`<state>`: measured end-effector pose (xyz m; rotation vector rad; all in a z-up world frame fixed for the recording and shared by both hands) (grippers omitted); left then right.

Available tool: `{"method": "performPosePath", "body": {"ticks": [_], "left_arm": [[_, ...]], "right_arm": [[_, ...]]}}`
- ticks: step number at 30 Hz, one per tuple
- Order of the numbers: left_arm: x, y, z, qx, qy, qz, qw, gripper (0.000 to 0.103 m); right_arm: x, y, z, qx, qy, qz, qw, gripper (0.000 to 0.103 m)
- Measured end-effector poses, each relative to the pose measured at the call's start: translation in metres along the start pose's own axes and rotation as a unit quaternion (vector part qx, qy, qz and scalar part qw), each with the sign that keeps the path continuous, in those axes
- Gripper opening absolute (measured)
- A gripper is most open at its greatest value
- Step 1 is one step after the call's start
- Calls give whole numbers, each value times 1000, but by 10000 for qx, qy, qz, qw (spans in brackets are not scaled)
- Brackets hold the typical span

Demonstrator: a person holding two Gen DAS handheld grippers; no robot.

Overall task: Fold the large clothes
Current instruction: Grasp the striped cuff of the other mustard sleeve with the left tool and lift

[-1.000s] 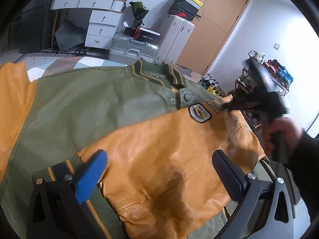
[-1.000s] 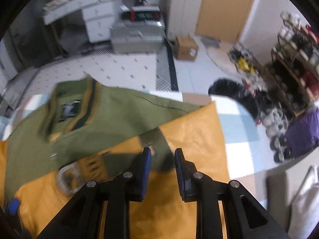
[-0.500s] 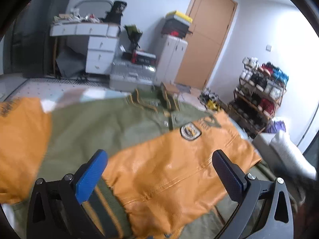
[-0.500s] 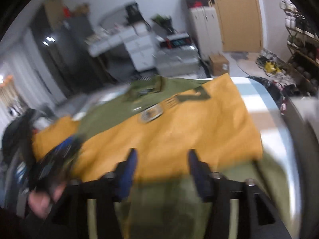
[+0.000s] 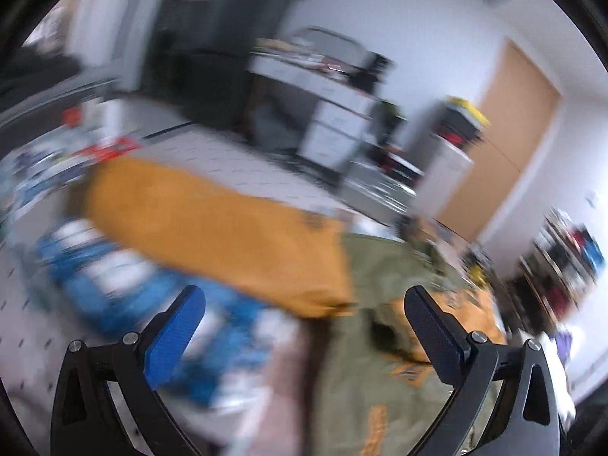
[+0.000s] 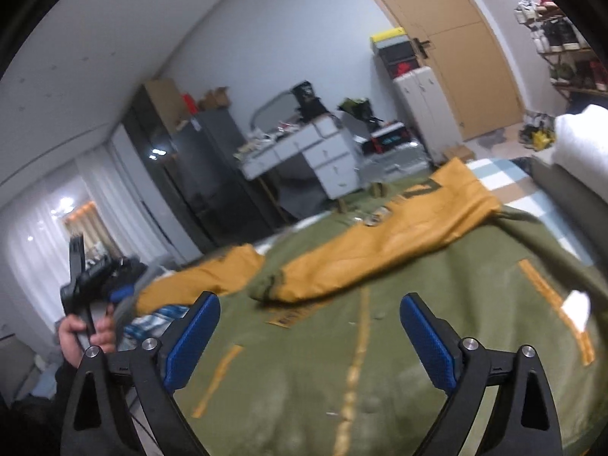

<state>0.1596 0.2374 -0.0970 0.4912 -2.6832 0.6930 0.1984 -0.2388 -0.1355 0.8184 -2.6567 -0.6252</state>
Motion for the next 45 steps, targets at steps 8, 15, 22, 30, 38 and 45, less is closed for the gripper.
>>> {"method": "performPosePath", "body": {"ticks": [8, 15, 22, 30, 38, 45], "left_arm": [[-29, 81, -19, 1230, 466, 109, 9912, 102], [-106, 105, -7, 2294, 1248, 32, 9653, 102], [-138, 118, 1, 2679, 1142, -527, 9552, 100], [-158, 132, -24, 2297, 960, -891, 9644, 21], [-121, 111, -54, 1024, 0, -831, 9913, 7], [-81, -1, -104, -140, -877, 199, 9958, 5]], "right_arm": [[-2, 14, 16, -113, 144, -210, 9996, 98], [-2, 5, 30, -294, 289, 13, 9991, 98], [-13, 16, 47, -168, 579, 86, 9981, 98], [-32, 32, 62, -86, 822, -78, 9965, 98], [-44, 36, 71, -121, 1019, -56, 9947, 98], [-42, 25, 73, -389, 1014, 20, 9941, 98]]}}
Point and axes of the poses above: each gripper's, at about its wrist camera, not at the fingertips, and x roughly against the way its jaws point, y to its left, z to its underside, the point moved 6 cm from there along -x, roughly the way its jaws point, and after that the axes turned 12 degrees about -y, right-handed, at the moved point
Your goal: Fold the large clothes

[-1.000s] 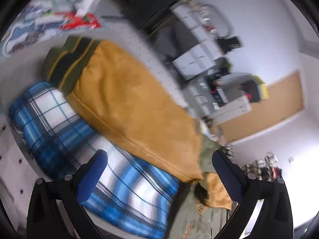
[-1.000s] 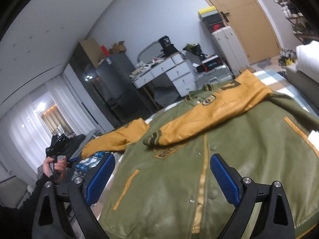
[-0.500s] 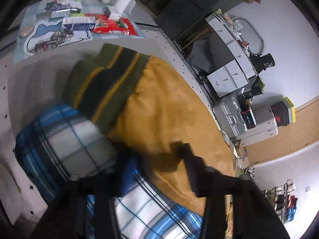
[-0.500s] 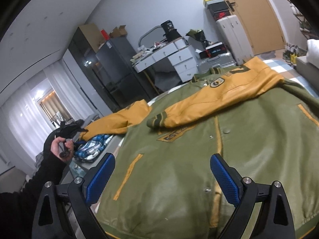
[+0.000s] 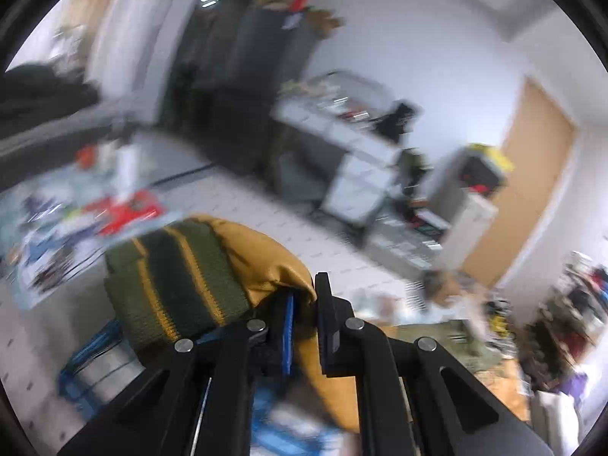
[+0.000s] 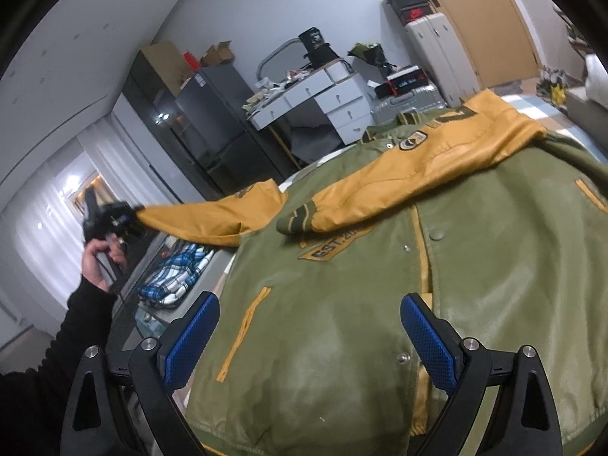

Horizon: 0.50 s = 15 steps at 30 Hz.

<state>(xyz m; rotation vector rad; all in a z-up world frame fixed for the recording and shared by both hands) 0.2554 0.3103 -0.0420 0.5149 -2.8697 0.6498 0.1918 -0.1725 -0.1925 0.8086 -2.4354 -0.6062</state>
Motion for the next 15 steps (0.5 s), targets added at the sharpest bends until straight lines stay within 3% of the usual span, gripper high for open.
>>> {"method": "performPosePath", "body": {"ticks": [3, 8, 11, 15], "left_arm": [[12, -55, -14, -431, -245, 595, 9970, 5], [31, -166, -5, -964, -179, 1836, 9781, 5], [34, -232, 30, -1248, 170, 2582, 9579, 5], [10, -286, 103, -1298, 1124, 3213, 9313, 5]], "right_arm": [[2, -4, 0, -98, -11, -20, 9999, 98], [12, -12, -7, -146, -167, 30, 9997, 98], [21, -27, -12, -268, -279, 137, 9992, 98], [33, -53, -17, -552, -417, 384, 9969, 98]]}}
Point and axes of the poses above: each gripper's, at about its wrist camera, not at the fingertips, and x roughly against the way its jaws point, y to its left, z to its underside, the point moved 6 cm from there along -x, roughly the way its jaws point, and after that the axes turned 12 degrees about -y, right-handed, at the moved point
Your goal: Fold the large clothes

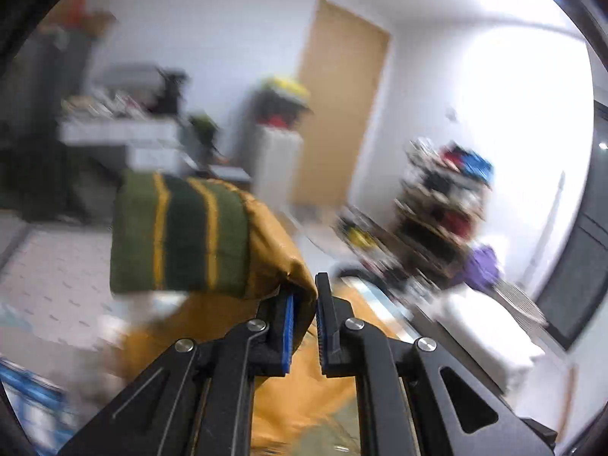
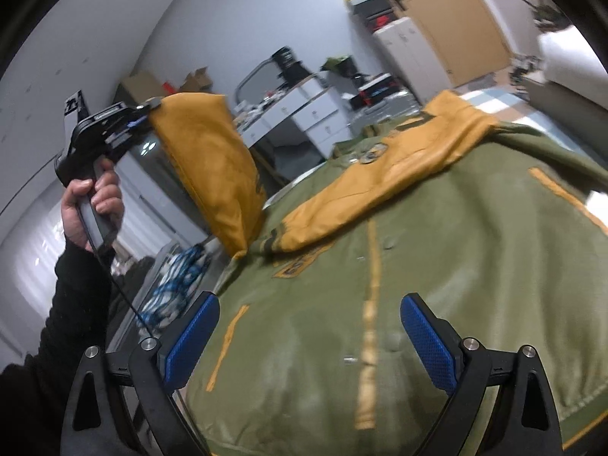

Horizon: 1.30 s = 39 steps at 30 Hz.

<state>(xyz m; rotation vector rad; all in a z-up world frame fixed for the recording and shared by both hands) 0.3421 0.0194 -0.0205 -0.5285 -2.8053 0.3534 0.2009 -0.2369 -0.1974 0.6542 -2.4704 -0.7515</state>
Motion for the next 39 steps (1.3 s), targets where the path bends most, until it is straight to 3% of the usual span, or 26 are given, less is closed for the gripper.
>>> {"method": "performPosePath", "body": {"ticks": [4, 6, 10, 11, 12, 13, 15, 18, 21, 24, 26, 28, 32, 34, 35, 36, 38, 39], "left_arm": [[-51, -7, 67, 447, 778, 397, 9952, 5], [-68, -5, 104, 776, 1227, 631, 9874, 5], [-70, 1, 144, 1254, 1787, 945, 9713, 9], [-67, 0, 146, 1228, 1792, 1019, 9708, 18], [-59, 1, 147, 1163, 1742, 1109, 9715, 35], [-48, 3, 144, 1109, 1566, 1219, 9738, 45], [-28, 11, 131, 1038, 994, 1170, 9827, 75], [-13, 36, 109, 1420, 208, 983, 9848, 82], [-1, 78, 116, 2198, -59, 895, 9714, 83], [-5, 96, 113, 2608, 102, 831, 9618, 82], [-3, 97, 104, 2618, -103, 722, 9624, 83], [0, 98, 102, 2604, -190, 505, 9640, 83], [4, 95, 101, 2698, -313, 483, 9612, 83], [-4, 98, 104, 2753, -280, 445, 9599, 83], [-10, 101, 110, 2772, -279, 415, 9595, 83], [-11, 102, 112, 2802, -260, 393, 9588, 83], [-16, 103, 117, 2857, -153, 359, 9575, 83], [-15, 106, 118, 2885, -136, 351, 9567, 83]], "right_arm": [[9, -24, -5, -185, -38, 270, 9995, 98], [13, -34, -8, -235, -63, 406, 9989, 98], [11, -52, -15, -331, -26, 655, 9973, 98], [6, -54, -18, -346, -4, 704, 9969, 98], [2, -56, -21, -351, 21, 738, 9966, 98], [-1, -56, -23, -348, 46, 748, 9966, 98], [-13, -53, -31, -237, 73, 758, 9968, 98], [-40, -39, -45, 213, 158, 878, 9958, 98], [-79, -18, -62, 708, 378, 972, 9920, 98], [-128, 15, -79, 1741, 666, 1254, 9744, 98], [-175, 41, -82, 2664, 973, 1340, 9495, 98], [-211, 52, -80, 3147, 1194, 1489, 9298, 97], [-281, 50, -64, 3797, 1833, 1807, 8886, 95], [-305, 33, -52, 3969, 2193, 2100, 8662, 79], [-312, 26, -47, 3918, 2358, 2058, 8652, 55], [-311, 23, -47, 3833, 2402, 1937, 8705, 29], [-308, 27, -60, 3731, 2202, 1851, 8821, 19], [-302, 32, -74, 3624, 2008, 1739, 8934, 15]]}}
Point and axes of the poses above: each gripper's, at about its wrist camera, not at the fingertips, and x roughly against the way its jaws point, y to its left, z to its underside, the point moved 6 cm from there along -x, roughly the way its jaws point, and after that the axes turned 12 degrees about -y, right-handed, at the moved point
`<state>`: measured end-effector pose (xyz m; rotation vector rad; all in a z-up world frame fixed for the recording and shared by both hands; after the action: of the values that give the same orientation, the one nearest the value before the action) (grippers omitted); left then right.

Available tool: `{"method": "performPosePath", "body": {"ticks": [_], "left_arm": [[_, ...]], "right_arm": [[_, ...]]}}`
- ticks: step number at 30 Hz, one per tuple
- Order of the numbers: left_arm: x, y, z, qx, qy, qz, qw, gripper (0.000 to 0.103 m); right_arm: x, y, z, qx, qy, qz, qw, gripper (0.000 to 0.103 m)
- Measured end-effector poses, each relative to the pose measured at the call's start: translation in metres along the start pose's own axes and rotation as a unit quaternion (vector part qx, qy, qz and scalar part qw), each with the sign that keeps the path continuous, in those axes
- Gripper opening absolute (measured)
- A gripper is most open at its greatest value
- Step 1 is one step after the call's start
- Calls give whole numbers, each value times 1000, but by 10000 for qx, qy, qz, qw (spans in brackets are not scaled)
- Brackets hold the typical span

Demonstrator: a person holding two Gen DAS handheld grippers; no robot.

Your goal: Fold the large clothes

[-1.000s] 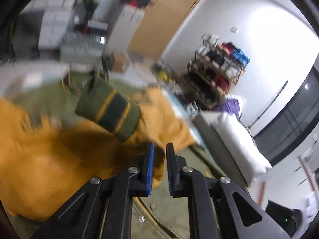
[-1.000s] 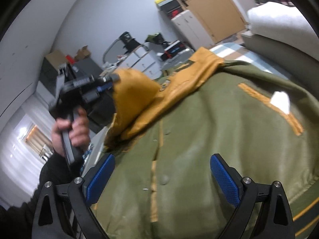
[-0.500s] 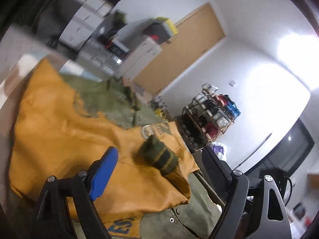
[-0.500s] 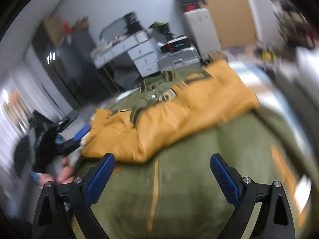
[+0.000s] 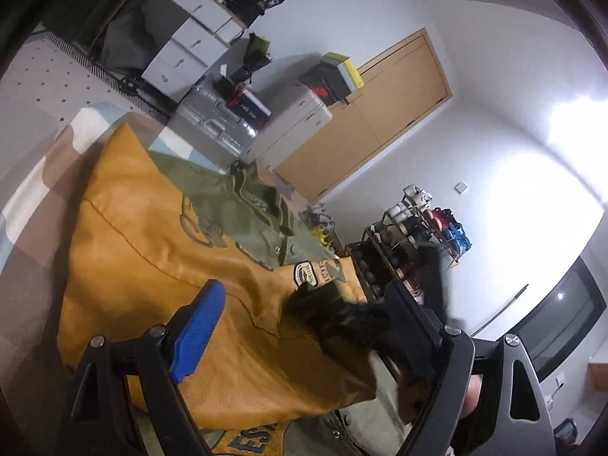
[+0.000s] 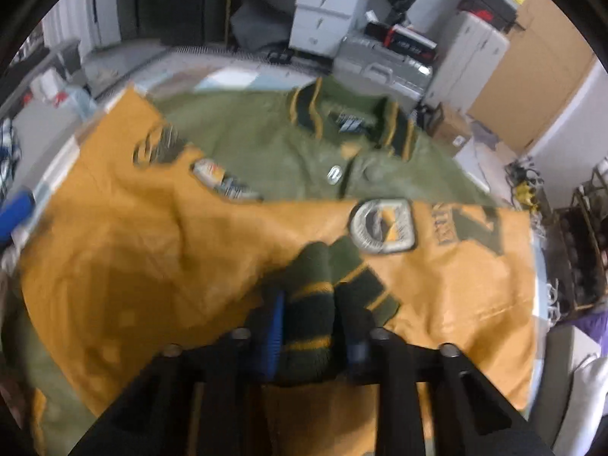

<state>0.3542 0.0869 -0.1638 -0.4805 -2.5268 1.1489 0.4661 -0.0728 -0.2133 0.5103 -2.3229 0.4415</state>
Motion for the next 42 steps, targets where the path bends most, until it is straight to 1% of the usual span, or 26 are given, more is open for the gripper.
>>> {"method": "performPosePath", "body": {"ticks": [3, 4, 5, 6, 7, 8, 9, 10, 12, 14, 16, 19, 21, 23, 24, 26, 27, 29, 31, 33, 35, 36, 38, 39, 40, 42], "left_arm": [[4, -1, -1, 55, 10, 24, 10000, 83], [5, -3, -1, 60, 5, 69, 10000, 83], [6, -3, -1, 46, -18, 72, 10000, 83], [7, -4, -1, 18, -50, 41, 10000, 83], [8, -3, -1, 0, -65, 18, 10000, 83], [7, -1, 0, 5, -52, -1, 10000, 83], [6, 0, 1, 24, -20, -39, 10000, 83], [4, 1, 2, 50, 24, -77, 10000, 83], [-2, 5, 6, 76, 153, -180, 9997, 83], [-8, 8, 11, 19, 319, -374, 9988, 83], [-16, 11, 17, -53, 547, -549, 9970, 83], [-24, 13, 29, -366, 907, -880, 9913, 83], [-34, 14, 44, -888, 1340, -1256, 9790, 82], [-38, 8, 56, -1468, 1452, -1511, 9667, 83], [-39, 5, 61, -1693, 1488, -1576, 9614, 87], [-43, 4, 68, -2018, 1634, -1719, 9503, 89], [-43, 4, 69, -2081, 1648, -1748, 9481, 89], [-39, 6, 67, -1996, 1646, -1683, 9512, 89], [-34, 10, 62, -1709, 1664, -1488, 9597, 89], [-33, 15, 57, -1331, 1736, -1233, 9680, 89], [-35, 16, 57, -1209, 1903, -1078, 9683, 90], [-35, 15, 58, -1208, 1958, -1062, 9674, 90], [-31, 15, 55, -995, 1940, -992, 9709, 90], [-31, 14, 53, -871, 1883, -960, 9735, 90], [-25, 14, 45, -603, 1777, -868, 9784, 90], [-11, 6, 29, -266, 1498, -578, 9867, 91]], "right_arm": [[43, -28, -25, -584, -893, -245, 9940, 14], [69, -45, -33, -964, -1464, -433, 9836, 14], [98, -70, -34, -1505, -2152, -620, 9629, 14], [110, -83, -31, -1822, -2424, -678, 9505, 14], [122, -109, -18, -2372, -2707, -742, 9300, 14], [122, -132, 1, -2825, -2732, -657, 9172, 14], [116, -149, 22, -3137, -2598, -523, 9118, 14], [106, -161, 40, -3351, -2411, -419, 9098, 15], [77, -184, 86, -3705, -1719, -117, 9127, 22], [50, -200, 137, -3979, -803, 190, 9137, 22], [53, -210, 163, -4115, -605, 295, 9089, 20], [78, -213, 166, -3750, -654, 721, 9219, 29], [106, -200, 145, -3420, -1033, 724, 9312, 37], [124, -182, 116, -2948, -1377, 655, 9433, 60], [127, -170, 97, -2694, -1499, 543, 9497, 73], [127, -136, 66, -2102, -1629, 310, 9635, 74], [121, -120, 53, -1799, -1581, 235, 9706, 74], [90, -87, 34, -1178, -1249, 284, 9847, 72], [53, -65, 33, -761, -763, 469, 9931, 71], [5, -51, 53, -449, -83, 714, 9964, 70], [-23, -51, 83, -498, 452, 891, 9937, 65], [-19, -55, 83, -774, 207, 884, 9929, 66], [-20, -59, 83, -850, 455, 861, 9916, 66], [-18, -57, 79, -874, 506, 834, 9914, 60], [-14, -49, 68, -975, 462, 518, 9928, 56], [-7, -32, 46, -1082, 249, 56, 9938, 57]]}}
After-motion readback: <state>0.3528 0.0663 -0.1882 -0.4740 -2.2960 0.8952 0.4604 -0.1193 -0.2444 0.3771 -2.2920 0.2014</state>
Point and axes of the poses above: each gripper's, at about its wrist camera, not at the fingertips, and x roughly against the way its jaws point, y to its left, z to its underside, the point moved 6 cm from there along -x, roughly the way its jaws point, and after that the axes turned 12 degrees about -y, right-handed, at the moved point
